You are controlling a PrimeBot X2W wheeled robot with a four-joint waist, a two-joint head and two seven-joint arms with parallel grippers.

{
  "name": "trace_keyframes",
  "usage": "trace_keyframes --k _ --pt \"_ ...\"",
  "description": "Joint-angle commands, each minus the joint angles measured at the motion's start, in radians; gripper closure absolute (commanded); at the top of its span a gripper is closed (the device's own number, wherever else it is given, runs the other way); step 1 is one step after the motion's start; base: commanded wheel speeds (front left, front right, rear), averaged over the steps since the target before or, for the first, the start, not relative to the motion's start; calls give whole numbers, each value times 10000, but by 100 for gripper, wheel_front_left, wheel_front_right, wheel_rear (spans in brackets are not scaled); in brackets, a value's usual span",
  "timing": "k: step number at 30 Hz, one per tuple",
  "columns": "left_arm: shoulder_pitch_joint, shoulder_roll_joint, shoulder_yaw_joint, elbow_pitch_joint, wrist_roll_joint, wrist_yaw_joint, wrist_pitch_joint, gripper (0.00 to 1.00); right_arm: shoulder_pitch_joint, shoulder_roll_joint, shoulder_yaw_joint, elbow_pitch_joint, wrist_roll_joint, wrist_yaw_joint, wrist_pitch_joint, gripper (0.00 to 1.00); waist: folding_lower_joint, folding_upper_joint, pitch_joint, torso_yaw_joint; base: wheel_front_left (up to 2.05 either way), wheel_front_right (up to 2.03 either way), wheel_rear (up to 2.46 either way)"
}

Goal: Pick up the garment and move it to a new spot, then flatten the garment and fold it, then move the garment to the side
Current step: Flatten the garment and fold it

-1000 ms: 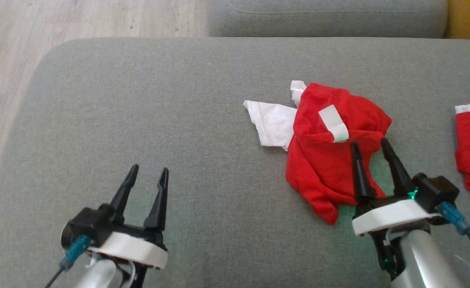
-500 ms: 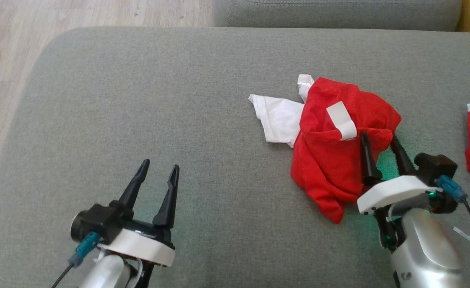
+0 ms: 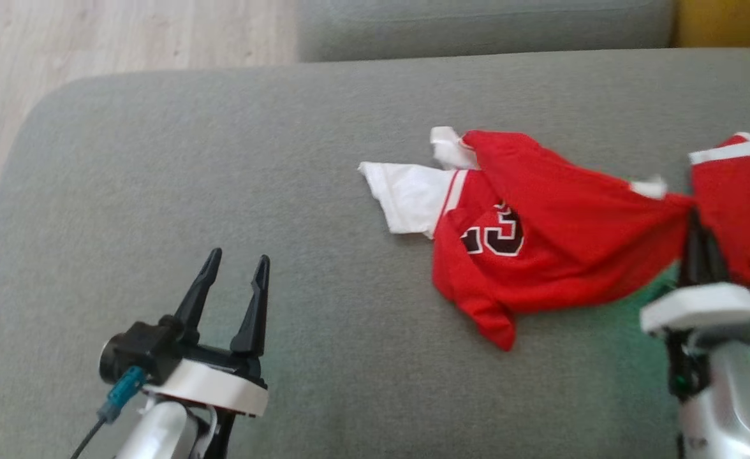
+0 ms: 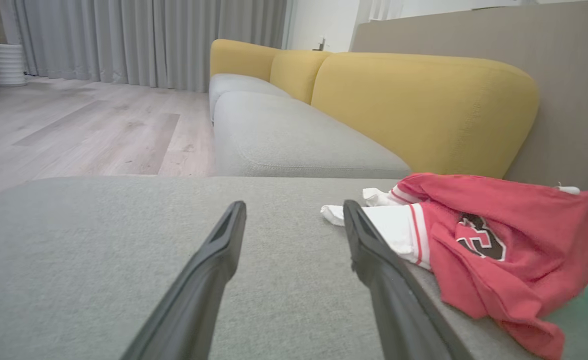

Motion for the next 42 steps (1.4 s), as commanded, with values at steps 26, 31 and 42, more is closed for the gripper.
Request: trace_keyframes --k 26,31,42 --pt "-463 -823 679 59 765 -589 -95 0 1219 -28 3193 -4160 -262 -29 -121 0 -1 0 65 288 0 0 0" --pt "-596 -973 629 151 809 -664 -95 0 483 -28 4379 -3856 -698 -29 515 0 -1 0 316 819 0 0 0" --pt "-1003 -1519 355 676 737 -821 -95 0 -2710 -28 5215 400 -2511 -29 4535 0 -1 0 1083 2534 0 0 0"
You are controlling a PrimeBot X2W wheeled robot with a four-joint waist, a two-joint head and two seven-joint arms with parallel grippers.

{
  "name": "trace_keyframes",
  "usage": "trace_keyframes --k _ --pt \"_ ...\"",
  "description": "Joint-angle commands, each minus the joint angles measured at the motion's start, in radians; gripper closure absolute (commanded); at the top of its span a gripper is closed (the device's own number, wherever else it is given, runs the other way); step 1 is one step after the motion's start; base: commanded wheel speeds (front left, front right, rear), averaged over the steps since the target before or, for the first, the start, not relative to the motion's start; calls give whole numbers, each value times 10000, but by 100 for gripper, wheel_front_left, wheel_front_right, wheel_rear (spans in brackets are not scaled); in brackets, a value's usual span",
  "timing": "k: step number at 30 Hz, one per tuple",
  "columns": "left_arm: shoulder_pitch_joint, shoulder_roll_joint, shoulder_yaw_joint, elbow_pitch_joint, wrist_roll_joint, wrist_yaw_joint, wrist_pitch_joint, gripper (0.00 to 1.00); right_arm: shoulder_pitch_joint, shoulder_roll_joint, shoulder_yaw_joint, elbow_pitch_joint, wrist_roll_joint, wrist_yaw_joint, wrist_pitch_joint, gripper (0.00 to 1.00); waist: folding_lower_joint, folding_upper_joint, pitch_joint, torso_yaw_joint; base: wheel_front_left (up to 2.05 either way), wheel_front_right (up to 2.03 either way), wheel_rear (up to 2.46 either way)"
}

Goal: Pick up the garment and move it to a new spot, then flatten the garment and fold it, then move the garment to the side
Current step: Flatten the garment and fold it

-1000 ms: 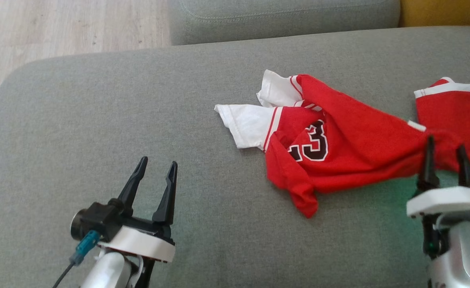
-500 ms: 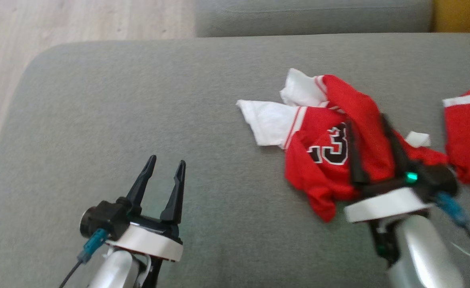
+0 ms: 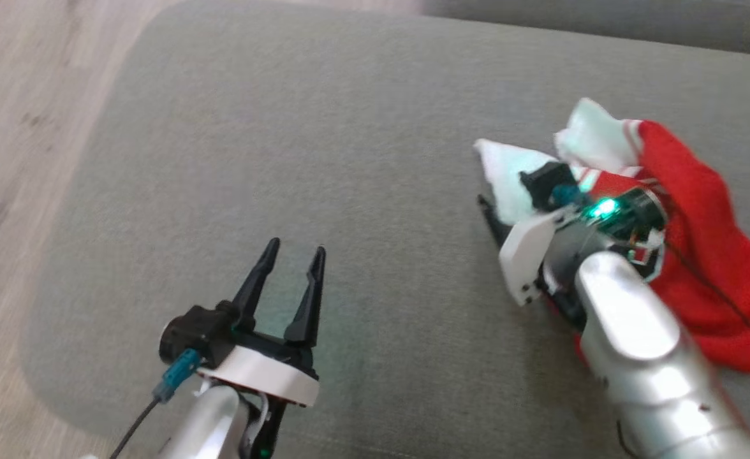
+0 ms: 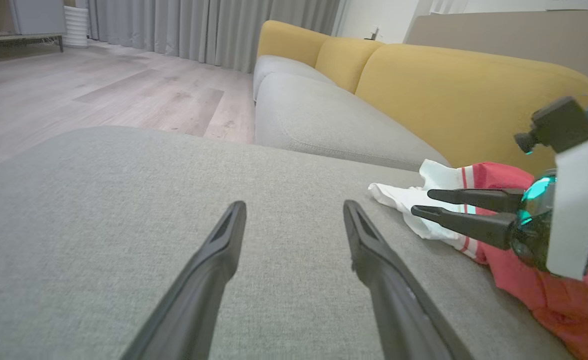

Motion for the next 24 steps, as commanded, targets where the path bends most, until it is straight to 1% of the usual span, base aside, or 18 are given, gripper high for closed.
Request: trace_keyframes --k 1,5,8,10,11,12,15,18,22,24 --pt "-463 17 303 -225 -13 -38 -95 0 -414 51 53 -220 -19 -29 86 0 -1 0 210 308 0 0 0" --pt "-514 -91 272 -174 -23 -52 -95 0 -810 51 -496 588 -637 -29 774 0 -1 0 321 643 0 0 0" --pt "-536 -145 273 -187 -21 -59 -95 0 -909 51 -638 1061 -913 -29 1375 0 -1 0 386 785 0 0 0" --pt "-554 -171 276 -200 -14 -62 -95 0 -967 51 -647 1271 -977 -29 1569 0 -1 0 422 854 0 0 0" --pt "-565 -181 271 -207 -16 -62 -95 0 -988 51 -619 1381 -938 -29 1659 49 -1 0 437 877 0 0 0" --pt "-576 -190 270 -216 -22 -63 -95 0 -1017 51 -574 1458 -892 -29 1700 100 -1 0 452 890 0 0 0" --pt "-587 -206 290 -241 -37 -64 -95 0 -1116 51 -410 1397 -533 -29 1286 100 -1 0 465 872 0 0 0" --pt "-584 -196 318 -241 -24 -65 -95 0 -1208 51 184 1171 252 -29 351 100 -1 0 413 788 0 0 0" --pt "-590 -151 358 -286 -6 -66 -95 0 -1424 51 1222 650 1490 -29 -1173 100 -1 0 269 663 0 0 0" --pt "-571 -129 382 -297 5 -66 -95 0 -1518 51 1928 335 2236 -29 -1869 100 -1 0 183 602 0 0 0"
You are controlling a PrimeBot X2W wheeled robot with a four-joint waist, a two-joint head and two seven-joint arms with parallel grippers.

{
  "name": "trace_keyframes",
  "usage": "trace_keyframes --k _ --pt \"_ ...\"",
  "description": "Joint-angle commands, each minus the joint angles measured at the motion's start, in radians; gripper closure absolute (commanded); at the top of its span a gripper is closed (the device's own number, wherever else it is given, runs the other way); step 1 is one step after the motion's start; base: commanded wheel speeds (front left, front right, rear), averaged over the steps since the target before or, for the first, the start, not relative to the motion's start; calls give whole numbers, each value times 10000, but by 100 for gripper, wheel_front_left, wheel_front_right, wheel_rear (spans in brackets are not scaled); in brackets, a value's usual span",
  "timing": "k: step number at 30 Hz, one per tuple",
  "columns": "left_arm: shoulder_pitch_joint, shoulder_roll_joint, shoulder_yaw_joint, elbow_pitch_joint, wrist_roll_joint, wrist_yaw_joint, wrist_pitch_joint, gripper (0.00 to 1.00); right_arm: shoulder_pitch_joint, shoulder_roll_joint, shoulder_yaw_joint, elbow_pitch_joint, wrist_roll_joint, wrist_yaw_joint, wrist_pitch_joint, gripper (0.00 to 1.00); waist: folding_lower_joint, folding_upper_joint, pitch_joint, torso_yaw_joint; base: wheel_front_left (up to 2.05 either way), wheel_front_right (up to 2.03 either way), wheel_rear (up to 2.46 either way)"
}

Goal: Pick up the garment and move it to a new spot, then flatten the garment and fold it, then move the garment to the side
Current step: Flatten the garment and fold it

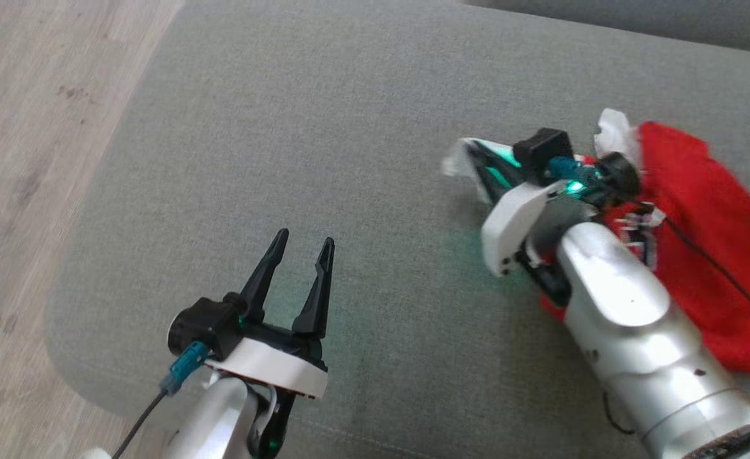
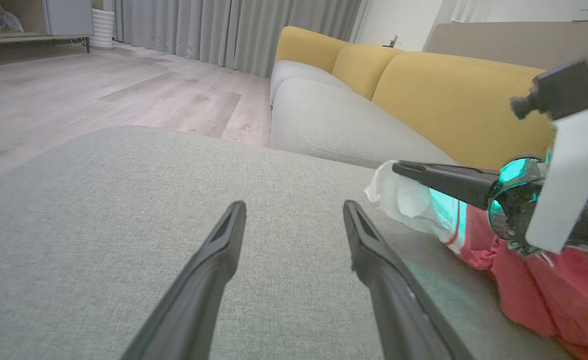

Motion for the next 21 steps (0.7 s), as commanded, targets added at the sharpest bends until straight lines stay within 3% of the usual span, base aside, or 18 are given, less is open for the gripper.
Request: trace_keyframes --k 1,7,13,14,15,21 --pt "-368 135 381 -319 11 -56 -95 0 -395 235 758 -600 599 -27 -571 100 -1 0 -116 -87 0 0 0" --pt "-237 178 451 -332 51 -57 -95 0 -529 235 3078 -1338 2023 -27 -1587 100 -1 0 -400 -199 0 0 0" --pt "-56 242 589 -345 91 -57 -95 0 -314 235 4680 -1507 2755 -27 -1666 100 -1 0 -645 -280 0 0 0" --pt "-16 260 620 -341 100 -57 -95 0 -261 235 4943 -1495 2863 -27 -1638 57 -1 0 -698 -314 0 0 0" --pt "26 279 657 -341 115 -57 -95 0 -225 235 5128 -1488 2962 -27 -1662 0 -1 0 -756 -357 0 0 0" --pt "248 423 892 -427 237 -57 -95 0 -96 235 4711 -1231 3150 -27 -2479 0 -1 0 -1149 -825 0 0 0"
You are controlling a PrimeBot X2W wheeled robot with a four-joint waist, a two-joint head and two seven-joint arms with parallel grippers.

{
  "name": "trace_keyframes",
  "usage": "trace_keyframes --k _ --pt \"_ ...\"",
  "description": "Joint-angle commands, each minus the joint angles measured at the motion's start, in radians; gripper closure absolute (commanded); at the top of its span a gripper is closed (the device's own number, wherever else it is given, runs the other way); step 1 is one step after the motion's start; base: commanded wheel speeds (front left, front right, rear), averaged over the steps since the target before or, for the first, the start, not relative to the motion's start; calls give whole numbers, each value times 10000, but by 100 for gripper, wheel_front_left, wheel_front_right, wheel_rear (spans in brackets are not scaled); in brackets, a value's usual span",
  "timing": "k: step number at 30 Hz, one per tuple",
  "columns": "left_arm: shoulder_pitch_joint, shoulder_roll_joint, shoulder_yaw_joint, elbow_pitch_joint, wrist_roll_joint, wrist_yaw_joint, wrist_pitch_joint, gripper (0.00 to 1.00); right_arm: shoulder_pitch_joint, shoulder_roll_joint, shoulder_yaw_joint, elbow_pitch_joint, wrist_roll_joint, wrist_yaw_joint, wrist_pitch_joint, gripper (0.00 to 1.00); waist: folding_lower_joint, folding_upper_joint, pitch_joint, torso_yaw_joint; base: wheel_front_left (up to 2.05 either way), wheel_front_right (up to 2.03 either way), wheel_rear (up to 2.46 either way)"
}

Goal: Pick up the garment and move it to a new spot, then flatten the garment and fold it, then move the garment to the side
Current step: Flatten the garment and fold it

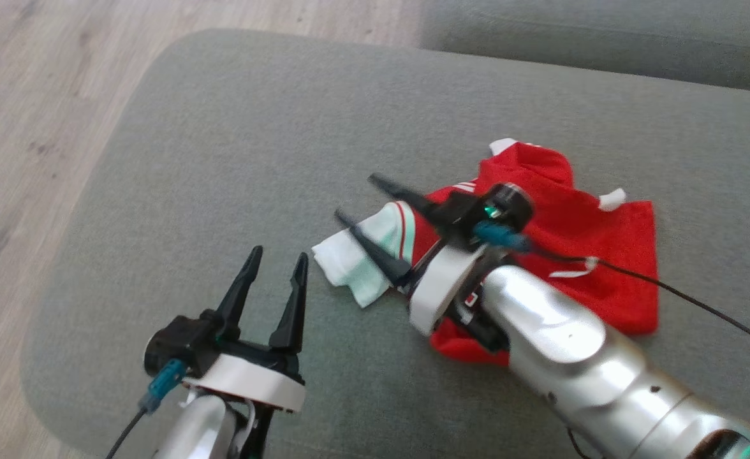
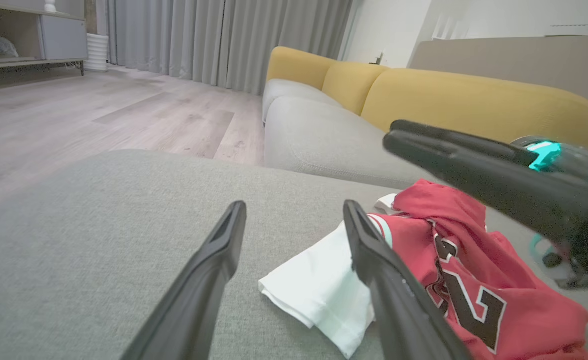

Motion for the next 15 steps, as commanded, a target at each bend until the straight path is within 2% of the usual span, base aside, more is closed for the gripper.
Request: trace_keyframes --k 1,4,9,15 --pt "-224 183 425 -356 79 -57 -95 0 97 210 -298 -212 -1 -27 -200 0 0 0 -193 -249 0 0 0" --pt "-128 248 534 -432 128 -57 -95 0 309 210 -1379 -108 -239 -27 -518 0 0 0 -384 -637 0 0 0" --pt "-6 315 664 -555 183 -57 -95 0 1270 210 -4019 -160 -1262 -27 -726 0 0 0 -597 -1322 0 0 0" --pt "158 304 721 -641 204 -57 -95 0 3297 210 -6836 -1117 -2333 -27 -750 0 0 0 -693 -2030 0 0 0"
